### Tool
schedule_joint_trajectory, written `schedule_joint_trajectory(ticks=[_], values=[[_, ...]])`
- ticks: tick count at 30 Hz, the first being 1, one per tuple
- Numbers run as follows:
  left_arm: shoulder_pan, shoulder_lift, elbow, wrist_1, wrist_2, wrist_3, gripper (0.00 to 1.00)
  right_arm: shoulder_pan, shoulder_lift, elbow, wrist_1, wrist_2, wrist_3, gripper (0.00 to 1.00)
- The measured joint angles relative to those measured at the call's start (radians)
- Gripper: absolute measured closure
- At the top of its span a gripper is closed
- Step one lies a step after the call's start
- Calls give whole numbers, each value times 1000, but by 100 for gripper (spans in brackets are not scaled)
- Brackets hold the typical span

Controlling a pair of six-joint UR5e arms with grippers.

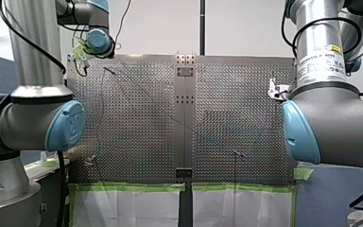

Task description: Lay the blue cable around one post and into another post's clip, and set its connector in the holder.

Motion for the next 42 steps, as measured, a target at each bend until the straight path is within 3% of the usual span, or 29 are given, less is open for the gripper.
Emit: schedule_joint_trajectory(ticks=[26, 42], values=[[-43, 1, -58, -21, -24, 225, 0, 0, 0, 0, 0, 0, 0, 0], [-42, 0, -86, 5, -48, 367, 0, 0, 0, 0, 0, 0, 0, 0]])
